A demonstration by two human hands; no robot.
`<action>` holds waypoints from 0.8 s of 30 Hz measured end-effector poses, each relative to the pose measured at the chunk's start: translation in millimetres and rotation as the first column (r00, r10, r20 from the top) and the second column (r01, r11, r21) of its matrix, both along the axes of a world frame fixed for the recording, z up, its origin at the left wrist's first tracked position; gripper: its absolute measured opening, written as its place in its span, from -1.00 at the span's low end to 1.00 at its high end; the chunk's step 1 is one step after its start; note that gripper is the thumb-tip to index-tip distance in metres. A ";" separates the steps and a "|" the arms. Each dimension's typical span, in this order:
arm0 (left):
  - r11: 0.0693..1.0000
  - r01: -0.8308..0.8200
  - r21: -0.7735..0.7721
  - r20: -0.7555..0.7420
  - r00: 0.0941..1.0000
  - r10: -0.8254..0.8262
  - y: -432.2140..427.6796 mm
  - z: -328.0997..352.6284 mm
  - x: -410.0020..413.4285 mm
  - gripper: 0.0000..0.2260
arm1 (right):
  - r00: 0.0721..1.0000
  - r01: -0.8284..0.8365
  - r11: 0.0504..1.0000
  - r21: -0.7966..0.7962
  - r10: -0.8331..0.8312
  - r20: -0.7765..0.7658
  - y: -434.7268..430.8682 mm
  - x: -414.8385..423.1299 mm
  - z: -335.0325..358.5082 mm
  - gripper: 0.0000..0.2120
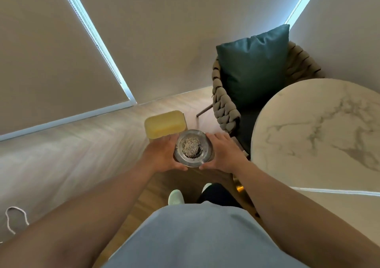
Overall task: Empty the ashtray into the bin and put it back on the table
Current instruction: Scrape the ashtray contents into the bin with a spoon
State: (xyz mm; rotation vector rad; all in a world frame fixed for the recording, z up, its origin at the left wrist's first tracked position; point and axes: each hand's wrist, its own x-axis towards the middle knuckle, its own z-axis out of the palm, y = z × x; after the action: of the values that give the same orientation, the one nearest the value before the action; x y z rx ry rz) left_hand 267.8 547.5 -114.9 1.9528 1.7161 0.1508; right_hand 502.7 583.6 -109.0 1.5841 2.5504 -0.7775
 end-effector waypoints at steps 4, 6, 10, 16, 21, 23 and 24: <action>0.994 -0.108 -0.032 -0.013 0.994 0.108 7.4 -7.9 -20.8 -0.08 | 0.995 -0.101 0.993 -0.055 0.102 0.019 33.1 -26.3 -5.5 -0.04; 0.983 -0.171 -0.060 -0.027 0.985 0.169 14.6 -10.3 -27.4 -0.06 | 0.987 -0.150 0.984 -0.096 0.155 0.040 52.7 -37.5 -6.5 -0.03; 0.982 -0.170 -0.086 -0.045 0.985 0.166 20.9 -10.5 -28.3 -0.10 | 0.981 -0.186 0.979 -0.081 0.189 0.041 64.1 -40.6 -10.9 0.00; 0.958 -0.268 -0.099 -0.071 0.962 0.262 46.6 -11.2 -34.6 -0.04 | 0.968 -0.250 0.964 -0.095 0.250 -0.008 107.9 -56.1 -8.9 -0.03; 0.939 -0.329 -0.101 -0.087 0.943 0.321 67.5 -19.4 -39.3 0.01 | 0.952 -0.301 0.944 -0.137 0.305 0.002 142.6 -67.2 -13.4 -0.01; 0.936 -0.337 -0.104 -0.081 0.941 0.330 72.2 -23.5 -42.7 0.00 | 0.949 -0.308 0.937 -0.163 0.314 0.012 149.7 -71.4 -18.6 0.02; 0.936 -0.336 -0.105 -0.082 0.941 0.328 73.5 -26.1 -44.4 -0.01 | 0.949 -0.308 0.936 -0.173 0.315 0.017 151.2 -73.4 -21.8 0.03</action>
State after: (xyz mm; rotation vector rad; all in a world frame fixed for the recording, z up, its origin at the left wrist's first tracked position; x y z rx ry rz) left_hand 223.3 621.1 -141.0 1.5862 2.0397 0.1066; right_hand 429.3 734.8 -130.8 1.0979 2.5353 -0.8792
